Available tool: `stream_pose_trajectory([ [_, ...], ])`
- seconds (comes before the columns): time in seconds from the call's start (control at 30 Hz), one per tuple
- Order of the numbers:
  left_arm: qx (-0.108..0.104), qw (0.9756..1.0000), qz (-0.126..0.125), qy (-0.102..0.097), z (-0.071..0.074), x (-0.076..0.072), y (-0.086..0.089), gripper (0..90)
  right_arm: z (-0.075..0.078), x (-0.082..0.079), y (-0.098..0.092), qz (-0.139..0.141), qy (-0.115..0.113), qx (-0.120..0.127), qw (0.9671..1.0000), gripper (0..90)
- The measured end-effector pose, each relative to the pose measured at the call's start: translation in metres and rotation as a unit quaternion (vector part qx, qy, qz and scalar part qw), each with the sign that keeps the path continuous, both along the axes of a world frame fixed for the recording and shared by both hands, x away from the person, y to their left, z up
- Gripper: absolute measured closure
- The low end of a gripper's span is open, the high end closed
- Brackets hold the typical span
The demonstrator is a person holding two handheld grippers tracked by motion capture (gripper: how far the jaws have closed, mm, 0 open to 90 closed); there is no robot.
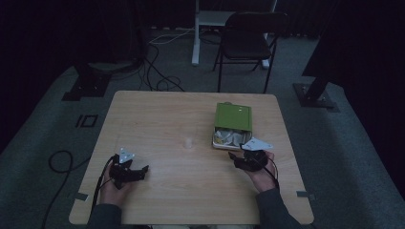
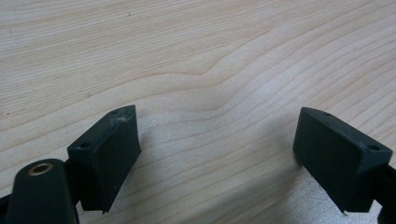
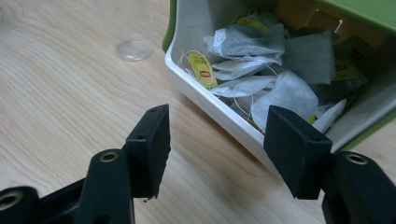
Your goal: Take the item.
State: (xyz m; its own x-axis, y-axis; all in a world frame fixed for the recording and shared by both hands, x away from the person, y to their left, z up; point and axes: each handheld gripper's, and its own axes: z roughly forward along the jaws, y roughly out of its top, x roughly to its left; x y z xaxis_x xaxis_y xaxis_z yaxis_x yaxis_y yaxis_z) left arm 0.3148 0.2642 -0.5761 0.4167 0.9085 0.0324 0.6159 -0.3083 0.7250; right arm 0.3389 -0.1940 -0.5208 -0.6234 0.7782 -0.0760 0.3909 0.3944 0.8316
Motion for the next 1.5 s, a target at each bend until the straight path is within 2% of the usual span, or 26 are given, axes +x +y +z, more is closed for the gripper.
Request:
stream_pose_trajectory([
  [0.47, 0.0, 1.0, 0.0, 0.0, 0.0, 0.0, 0.0, 15.4, -0.002, 0.017, 0.01, 0.009, 0.004, -0.003, 0.9999, 44.7],
  [0.67, 0.0, 1.0, 0.0, 0.0, 0.0, 0.0, 0.0, 15.4, -0.01, 0.026, 0.013, 0.014, 0.016, -0.012, 0.9997, 45.9],
  [0.87, 0.0, 1.0, 0.0, 0.0, 0.0, 0.0, 0.0, 15.4, -0.011, 0.029, 0.011, 0.016, 0.023, -0.005, 0.9996, 47.0],
  [1.13, 0.0, 1.0, 0.0, 0.0, 0.0, 0.0, 0.0, 15.4, -0.011, 0.03, 0.008, 0.02, 0.025, 0.001, 0.9995, 50.1],
  [1.5, 0.0, 1.0, 0.0, 0.0, 0.0, 0.0, 0.0, 15.4, -0.009, 0.02, 0.007, 0.042, 0.025, -0.013, 0.9987, 52.1],
])
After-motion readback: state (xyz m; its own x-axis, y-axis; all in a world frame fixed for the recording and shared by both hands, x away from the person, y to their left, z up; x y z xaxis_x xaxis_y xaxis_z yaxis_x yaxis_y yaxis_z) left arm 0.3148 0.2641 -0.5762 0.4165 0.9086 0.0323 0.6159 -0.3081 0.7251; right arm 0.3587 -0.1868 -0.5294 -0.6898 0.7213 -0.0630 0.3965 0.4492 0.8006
